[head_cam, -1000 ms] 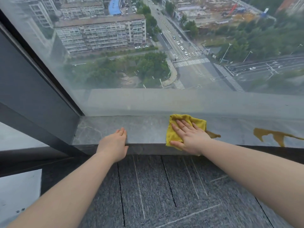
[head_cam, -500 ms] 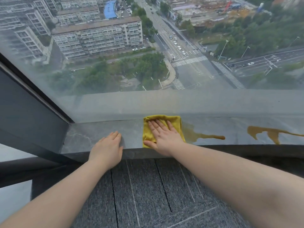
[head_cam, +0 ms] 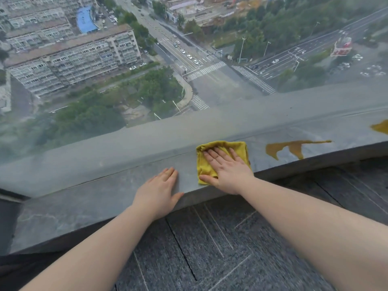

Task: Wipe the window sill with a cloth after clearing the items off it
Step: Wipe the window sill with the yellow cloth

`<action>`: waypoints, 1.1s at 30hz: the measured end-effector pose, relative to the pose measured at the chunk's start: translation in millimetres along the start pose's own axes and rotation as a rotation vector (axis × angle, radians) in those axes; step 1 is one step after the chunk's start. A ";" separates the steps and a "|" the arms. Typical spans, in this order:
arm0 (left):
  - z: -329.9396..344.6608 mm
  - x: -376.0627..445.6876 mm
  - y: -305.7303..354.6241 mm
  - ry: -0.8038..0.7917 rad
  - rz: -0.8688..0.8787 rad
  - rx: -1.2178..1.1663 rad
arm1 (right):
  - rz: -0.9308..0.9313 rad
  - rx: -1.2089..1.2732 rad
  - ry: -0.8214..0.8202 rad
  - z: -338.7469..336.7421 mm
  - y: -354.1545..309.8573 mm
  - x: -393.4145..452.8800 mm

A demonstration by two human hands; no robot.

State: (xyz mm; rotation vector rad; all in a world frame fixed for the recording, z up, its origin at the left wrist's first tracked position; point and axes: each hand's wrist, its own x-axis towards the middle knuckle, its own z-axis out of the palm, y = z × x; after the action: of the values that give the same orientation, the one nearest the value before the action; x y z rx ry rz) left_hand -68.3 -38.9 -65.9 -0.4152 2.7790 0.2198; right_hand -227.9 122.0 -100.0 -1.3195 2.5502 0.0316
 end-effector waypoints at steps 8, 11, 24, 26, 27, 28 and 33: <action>-8.8 11.8 19.4 -0.045 0.002 0.074 | 0.034 -0.039 -0.073 -9.2 32.6 -7.6; -12.9 15.9 20.8 -0.091 0.019 0.126 | 0.052 -0.054 -0.087 -17.7 23.7 -9.7; -14.8 19.8 25.8 -0.144 0.009 0.209 | 0.262 -0.169 -0.112 -96.9 26.1 -96.6; -13.6 20.0 25.0 -0.145 0.007 0.198 | 0.264 -0.183 -0.112 -95.7 24.7 -92.7; -12.7 19.5 24.8 -0.139 0.010 0.191 | 0.268 -0.174 -0.099 -92.1 22.7 -87.9; -11.0 19.1 23.8 -0.127 0.010 0.183 | 0.276 -0.150 -0.081 -86.0 19.5 -79.9; -10.5 18.1 22.4 -0.121 0.012 0.219 | 0.299 0.021 -0.061 -35.5 -10.6 -34.2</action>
State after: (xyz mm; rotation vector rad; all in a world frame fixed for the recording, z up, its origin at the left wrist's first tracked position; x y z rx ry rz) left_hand -94.6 -24.4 -59.8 -0.3197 2.6503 -0.0559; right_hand -208.6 138.0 -56.3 -0.9049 2.6635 0.1015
